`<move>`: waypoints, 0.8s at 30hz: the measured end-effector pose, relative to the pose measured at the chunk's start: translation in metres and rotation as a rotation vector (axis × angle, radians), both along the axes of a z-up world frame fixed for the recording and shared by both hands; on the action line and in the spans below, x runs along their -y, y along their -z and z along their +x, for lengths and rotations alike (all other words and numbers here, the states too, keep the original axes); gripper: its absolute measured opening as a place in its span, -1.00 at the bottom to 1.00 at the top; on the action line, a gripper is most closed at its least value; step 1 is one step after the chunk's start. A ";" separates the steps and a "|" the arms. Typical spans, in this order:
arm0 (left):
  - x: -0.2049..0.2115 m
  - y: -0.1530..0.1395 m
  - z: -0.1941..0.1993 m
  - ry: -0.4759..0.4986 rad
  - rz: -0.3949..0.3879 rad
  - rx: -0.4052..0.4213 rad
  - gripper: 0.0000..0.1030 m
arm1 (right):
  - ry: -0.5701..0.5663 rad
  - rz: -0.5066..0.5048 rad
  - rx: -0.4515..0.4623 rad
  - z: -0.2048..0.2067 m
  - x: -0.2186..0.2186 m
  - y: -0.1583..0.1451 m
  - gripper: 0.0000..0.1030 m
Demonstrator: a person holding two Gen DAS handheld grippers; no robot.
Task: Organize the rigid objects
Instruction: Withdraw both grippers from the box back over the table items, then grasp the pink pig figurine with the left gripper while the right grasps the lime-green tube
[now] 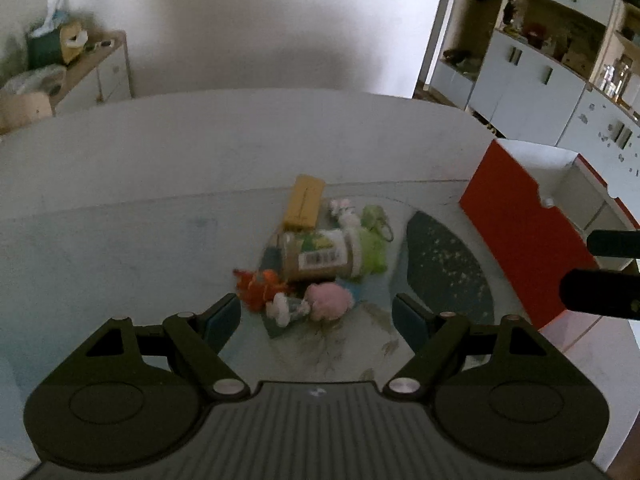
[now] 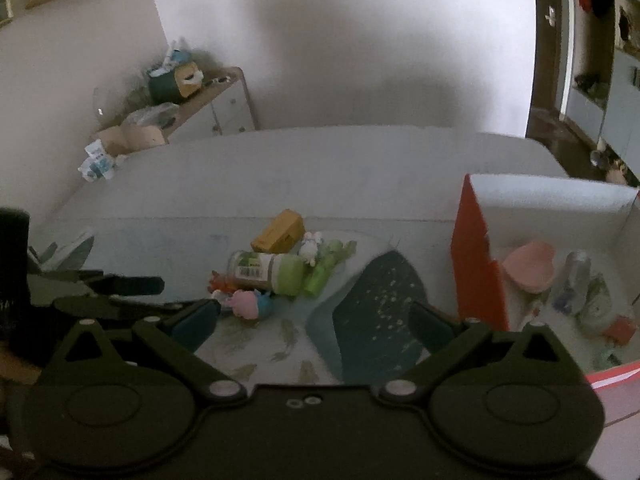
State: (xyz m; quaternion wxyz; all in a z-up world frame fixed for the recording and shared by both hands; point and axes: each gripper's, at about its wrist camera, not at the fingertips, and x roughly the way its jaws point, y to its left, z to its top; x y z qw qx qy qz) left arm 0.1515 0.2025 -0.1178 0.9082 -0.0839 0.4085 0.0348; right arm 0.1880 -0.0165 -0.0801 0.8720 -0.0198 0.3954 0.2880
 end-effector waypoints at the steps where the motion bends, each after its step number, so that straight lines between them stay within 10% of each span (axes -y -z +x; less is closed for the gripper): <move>1: -0.001 0.004 0.000 0.000 0.003 -0.002 0.61 | 0.005 -0.004 -0.006 0.002 -0.004 0.002 0.96; 24: -0.002 0.054 0.034 -0.026 0.000 -0.033 0.61 | 0.039 -0.131 -0.109 0.081 -0.048 0.061 0.62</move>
